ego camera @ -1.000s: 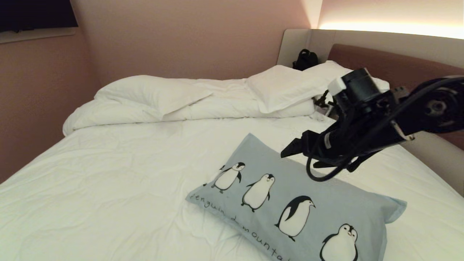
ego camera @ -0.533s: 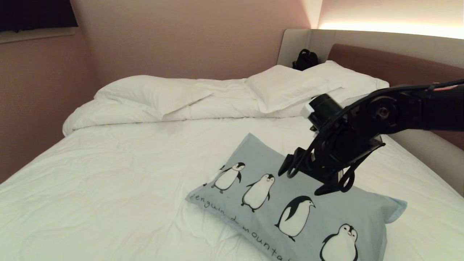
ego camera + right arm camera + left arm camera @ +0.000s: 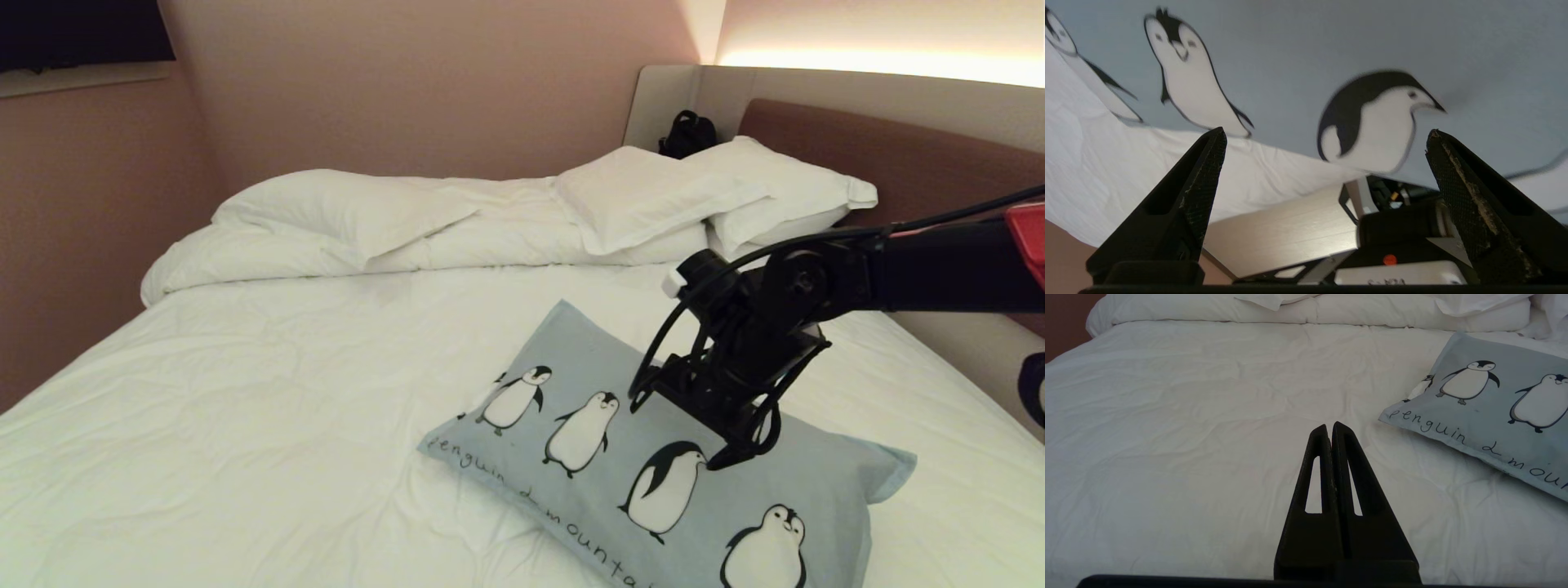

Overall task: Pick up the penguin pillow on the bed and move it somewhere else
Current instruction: Pick up the pillow

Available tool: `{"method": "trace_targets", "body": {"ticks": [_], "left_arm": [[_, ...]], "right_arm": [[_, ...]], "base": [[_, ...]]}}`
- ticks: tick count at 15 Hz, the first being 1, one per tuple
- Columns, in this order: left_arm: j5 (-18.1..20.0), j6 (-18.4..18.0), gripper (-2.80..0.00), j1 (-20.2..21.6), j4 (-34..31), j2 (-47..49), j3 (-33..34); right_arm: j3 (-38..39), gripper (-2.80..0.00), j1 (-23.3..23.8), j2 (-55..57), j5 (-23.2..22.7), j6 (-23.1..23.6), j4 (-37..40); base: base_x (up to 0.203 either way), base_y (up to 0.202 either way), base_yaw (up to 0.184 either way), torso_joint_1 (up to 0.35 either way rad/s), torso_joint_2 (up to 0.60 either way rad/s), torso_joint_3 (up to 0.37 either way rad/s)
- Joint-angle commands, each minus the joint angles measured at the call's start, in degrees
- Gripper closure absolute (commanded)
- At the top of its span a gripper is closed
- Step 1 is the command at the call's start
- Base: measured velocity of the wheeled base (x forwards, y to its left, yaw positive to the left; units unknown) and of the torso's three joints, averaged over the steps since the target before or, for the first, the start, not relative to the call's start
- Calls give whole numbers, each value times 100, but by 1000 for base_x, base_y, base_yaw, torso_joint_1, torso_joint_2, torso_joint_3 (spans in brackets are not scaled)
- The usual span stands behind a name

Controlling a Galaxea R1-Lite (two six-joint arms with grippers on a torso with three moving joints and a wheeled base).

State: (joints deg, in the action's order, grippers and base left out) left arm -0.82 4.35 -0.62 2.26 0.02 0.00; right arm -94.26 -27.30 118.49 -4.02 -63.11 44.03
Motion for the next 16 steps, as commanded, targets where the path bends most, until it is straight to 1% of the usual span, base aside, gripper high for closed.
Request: {"method": "trace_targets", "body": {"ticks": [1,6,12,13,15,16], "left_arm": [[-5,4,0,1,3,-2,0],[-6,4,0,1,3,-2,0],[-6,4,0,1,3,-2,0],[3,4,0,1,3,-2,0],[-6,4,0,1,3,-2,0],[-6,4,0,1,3,-2,0]], "right_arm": [[4,-280,59,221,-3,-120,-185],[4,-280,260,790,6,36,-425],[-121,-280,269,1358,107,243,-421],[-141,-280,269,1485,158,291,-415],[-193,-280,269,1721,433,318,-406],[-198,-280,269,1774,455,326,-404]], "base": [[0,0,0,0,0,0],[0,0,0,0,0,0],[0,0,0,0,0,0],[0,0,0,0,0,0],[0,0,0,0,0,0],[0,0,0,0,0,0]]}}
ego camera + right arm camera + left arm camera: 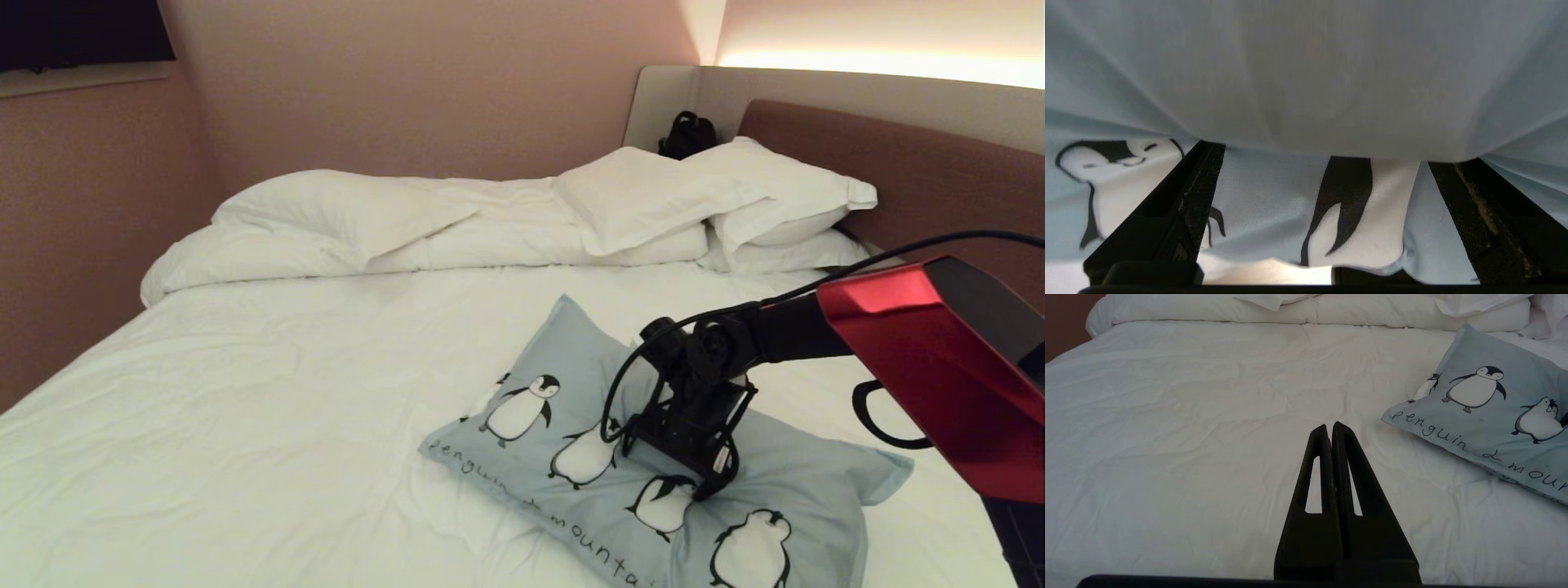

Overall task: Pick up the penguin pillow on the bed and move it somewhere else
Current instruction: Pick up the pillow

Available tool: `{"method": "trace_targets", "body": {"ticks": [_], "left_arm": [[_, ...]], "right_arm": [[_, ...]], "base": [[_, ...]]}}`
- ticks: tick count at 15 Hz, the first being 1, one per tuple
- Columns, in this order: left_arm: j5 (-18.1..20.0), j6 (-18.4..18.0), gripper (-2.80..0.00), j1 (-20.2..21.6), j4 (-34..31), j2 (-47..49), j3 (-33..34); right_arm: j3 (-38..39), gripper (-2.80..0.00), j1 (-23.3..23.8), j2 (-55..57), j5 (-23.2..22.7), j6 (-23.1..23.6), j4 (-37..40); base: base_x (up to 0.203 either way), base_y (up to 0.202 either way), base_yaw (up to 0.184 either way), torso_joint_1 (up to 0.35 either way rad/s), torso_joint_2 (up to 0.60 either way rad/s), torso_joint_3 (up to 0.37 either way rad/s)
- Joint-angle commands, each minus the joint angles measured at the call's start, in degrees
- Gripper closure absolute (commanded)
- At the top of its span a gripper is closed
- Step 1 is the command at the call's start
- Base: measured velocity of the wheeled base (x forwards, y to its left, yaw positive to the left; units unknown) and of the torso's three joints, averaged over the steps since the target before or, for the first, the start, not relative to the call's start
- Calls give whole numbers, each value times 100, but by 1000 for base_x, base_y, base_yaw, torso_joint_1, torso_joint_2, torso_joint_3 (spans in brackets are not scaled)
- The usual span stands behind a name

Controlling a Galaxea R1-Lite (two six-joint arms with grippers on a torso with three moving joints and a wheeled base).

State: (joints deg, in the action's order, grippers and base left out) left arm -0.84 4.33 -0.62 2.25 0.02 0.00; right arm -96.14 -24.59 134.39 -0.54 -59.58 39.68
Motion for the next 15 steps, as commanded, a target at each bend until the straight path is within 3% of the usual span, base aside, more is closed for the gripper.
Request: {"method": "trace_targets", "body": {"ticks": [1,10,11,15], "left_arm": [[-3,7,0,1,12,-2,0],[-3,7,0,1,4,-2,0],[-3,7,0,1,11,-2,0],[-3,7,0,1,4,-2,0]], "right_arm": [[-11,-280,-2,201,95,-27,28],[-81,-280,-64,412,-34,52,13],[-81,0,-64,425,-43,52,5],[-90,0,-64,439,-43,34,5]], "base": [[0,0,0,0,0,0],[0,0,0,0,0,0],[0,0,0,0,0,0],[0,0,0,0,0,0]]}}
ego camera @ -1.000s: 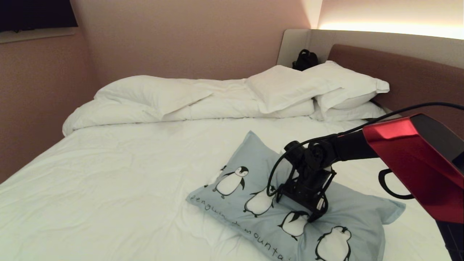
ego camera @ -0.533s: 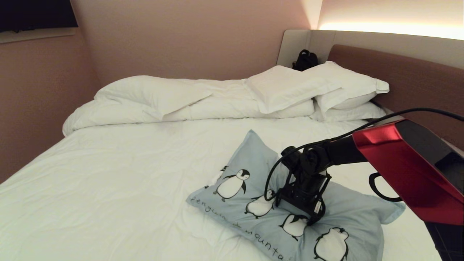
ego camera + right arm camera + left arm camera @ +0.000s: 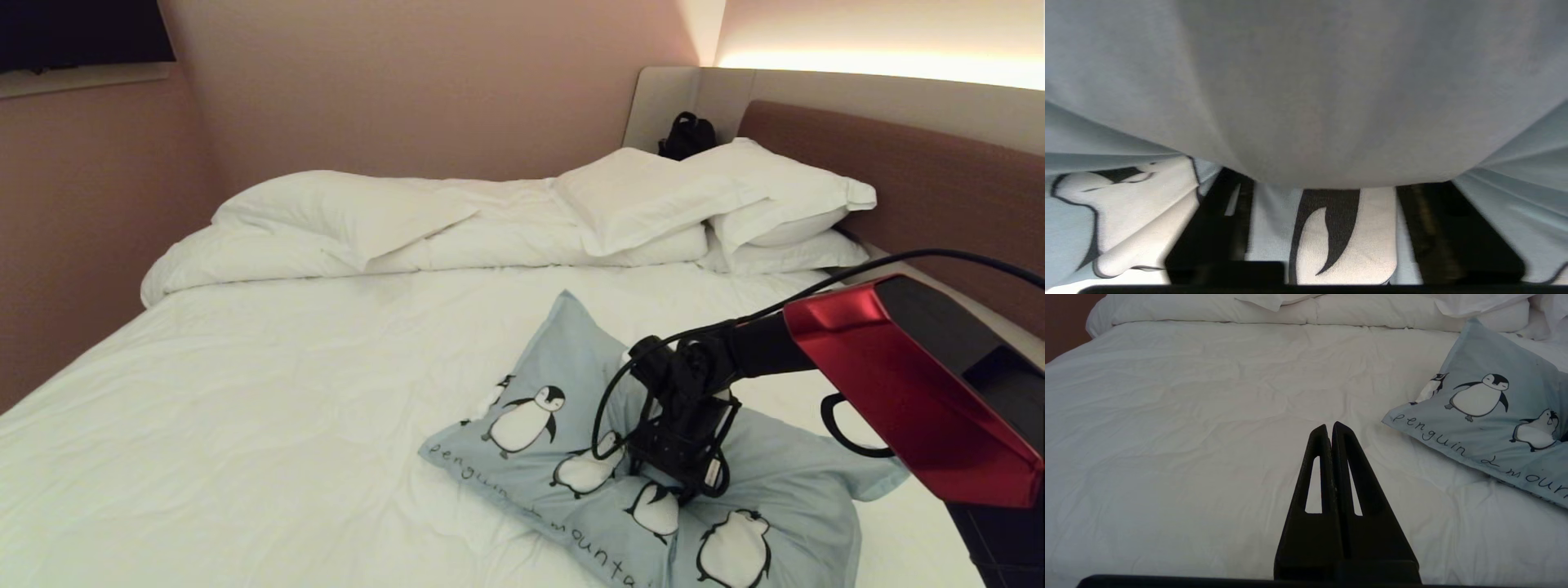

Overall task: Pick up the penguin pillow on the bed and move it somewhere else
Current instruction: Pick up the pillow

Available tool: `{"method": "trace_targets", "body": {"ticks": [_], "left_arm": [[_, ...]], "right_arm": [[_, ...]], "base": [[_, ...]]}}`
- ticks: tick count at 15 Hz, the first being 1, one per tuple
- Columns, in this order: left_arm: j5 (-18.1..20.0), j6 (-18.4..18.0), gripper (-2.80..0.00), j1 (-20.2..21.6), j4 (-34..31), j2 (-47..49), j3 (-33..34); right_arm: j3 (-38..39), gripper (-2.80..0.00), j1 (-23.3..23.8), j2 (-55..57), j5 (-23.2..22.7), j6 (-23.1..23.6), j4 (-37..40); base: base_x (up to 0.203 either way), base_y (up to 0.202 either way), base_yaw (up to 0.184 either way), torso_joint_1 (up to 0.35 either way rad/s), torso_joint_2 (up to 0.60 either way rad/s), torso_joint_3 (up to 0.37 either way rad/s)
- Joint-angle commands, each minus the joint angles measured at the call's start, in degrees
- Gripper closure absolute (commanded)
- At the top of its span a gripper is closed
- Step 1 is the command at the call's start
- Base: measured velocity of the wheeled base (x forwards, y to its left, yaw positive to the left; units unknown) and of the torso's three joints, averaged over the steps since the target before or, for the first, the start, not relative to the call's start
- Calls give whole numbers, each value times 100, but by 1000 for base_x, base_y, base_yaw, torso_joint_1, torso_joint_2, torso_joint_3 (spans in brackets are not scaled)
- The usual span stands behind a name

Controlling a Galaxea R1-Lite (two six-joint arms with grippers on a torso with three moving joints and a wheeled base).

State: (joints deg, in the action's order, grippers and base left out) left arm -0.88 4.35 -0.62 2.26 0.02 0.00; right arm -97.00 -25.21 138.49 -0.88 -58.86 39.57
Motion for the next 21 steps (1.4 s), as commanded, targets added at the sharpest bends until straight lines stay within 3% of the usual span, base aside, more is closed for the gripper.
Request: {"method": "trace_targets", "body": {"ticks": [1,11,21], "left_arm": [[9,4,0,1,3,-2,0],[0,4,0,2,3,-2,0],[7,4,0,1,3,-2,0]], "right_arm": [[-3,0,-1,29,-9,-37,16],[-26,0,15,-244,-18,-69,74],[15,0,35,-1620,-237,-72,657]], "base": [[0,0,0,0,0,0],[0,0,0,0,0,0],[0,0,0,0,0,0]]}}
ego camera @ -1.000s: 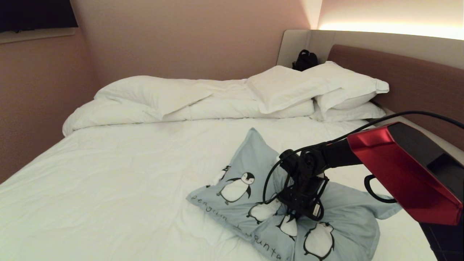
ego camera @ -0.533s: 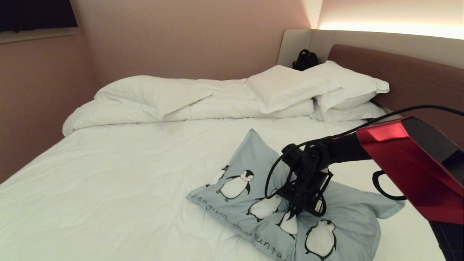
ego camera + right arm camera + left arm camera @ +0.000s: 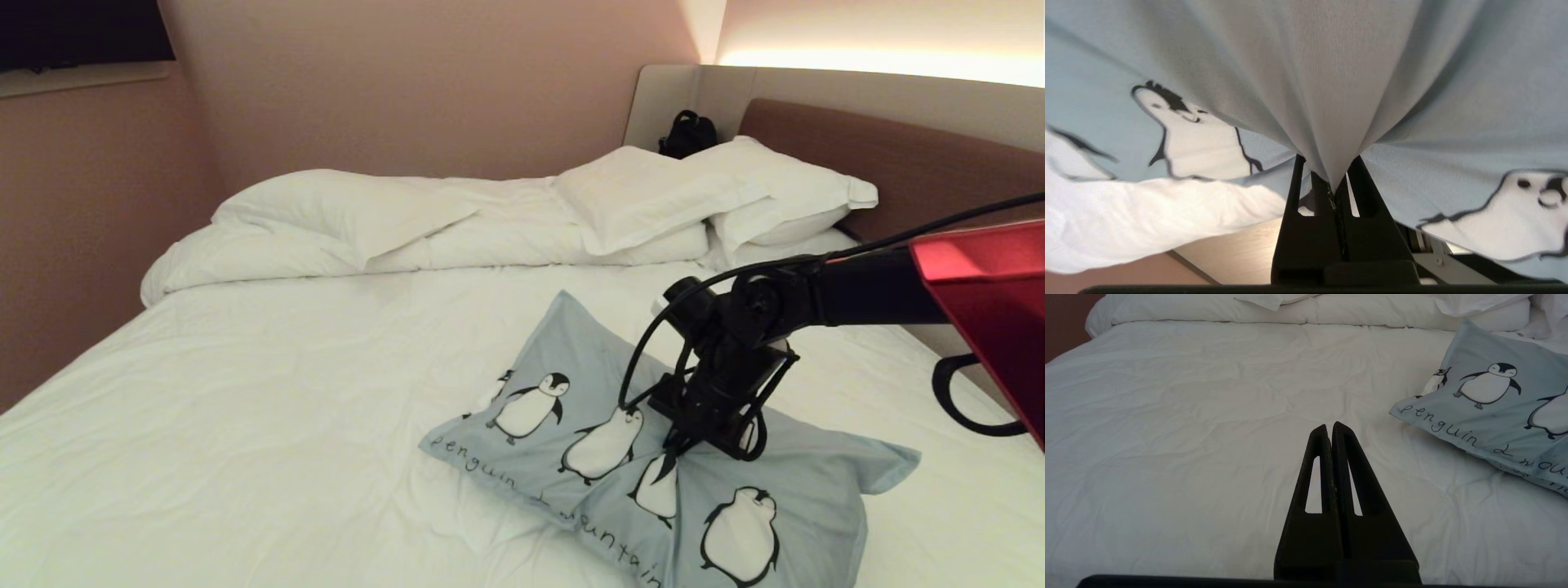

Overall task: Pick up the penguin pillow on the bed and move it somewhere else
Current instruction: Pick up the pillow

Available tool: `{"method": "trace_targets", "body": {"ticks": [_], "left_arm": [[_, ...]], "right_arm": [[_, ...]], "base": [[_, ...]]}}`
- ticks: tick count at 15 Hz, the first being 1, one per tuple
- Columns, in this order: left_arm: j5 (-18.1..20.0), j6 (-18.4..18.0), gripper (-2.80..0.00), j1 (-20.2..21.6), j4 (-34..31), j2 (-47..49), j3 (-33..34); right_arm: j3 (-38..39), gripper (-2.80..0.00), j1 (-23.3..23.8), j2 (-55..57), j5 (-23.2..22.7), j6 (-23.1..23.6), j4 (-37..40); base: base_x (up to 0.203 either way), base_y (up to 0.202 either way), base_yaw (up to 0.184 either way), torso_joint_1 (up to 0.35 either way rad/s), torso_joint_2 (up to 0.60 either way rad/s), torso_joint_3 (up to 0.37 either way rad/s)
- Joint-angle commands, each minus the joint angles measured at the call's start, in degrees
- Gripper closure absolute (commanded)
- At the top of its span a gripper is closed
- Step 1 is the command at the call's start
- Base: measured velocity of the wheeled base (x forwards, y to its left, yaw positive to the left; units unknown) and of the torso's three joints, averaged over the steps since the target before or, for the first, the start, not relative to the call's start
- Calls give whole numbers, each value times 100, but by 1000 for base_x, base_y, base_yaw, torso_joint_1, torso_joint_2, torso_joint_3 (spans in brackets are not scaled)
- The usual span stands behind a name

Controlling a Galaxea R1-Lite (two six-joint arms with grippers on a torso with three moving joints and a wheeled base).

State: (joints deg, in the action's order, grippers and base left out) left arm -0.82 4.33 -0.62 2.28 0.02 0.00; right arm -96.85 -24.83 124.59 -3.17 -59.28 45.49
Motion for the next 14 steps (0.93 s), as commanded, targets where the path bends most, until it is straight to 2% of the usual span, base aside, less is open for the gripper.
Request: {"method": "trace_targets", "body": {"ticks": [1,8,14], "left_arm": [[2,15,0,1,1,-2,0],[-6,7,0,1,1,-2,0],[-4,7,0,1,1,-2,0]], "right_arm": [[0,0,9,-322,-8,-31,98],[-62,0,180,-1145,8,32,400],[-179,0,936,-1772,2,350,641]], "base": [[0,0,0,0,0,0],[0,0,0,0,0,0],[0,0,0,0,0,0]]}}
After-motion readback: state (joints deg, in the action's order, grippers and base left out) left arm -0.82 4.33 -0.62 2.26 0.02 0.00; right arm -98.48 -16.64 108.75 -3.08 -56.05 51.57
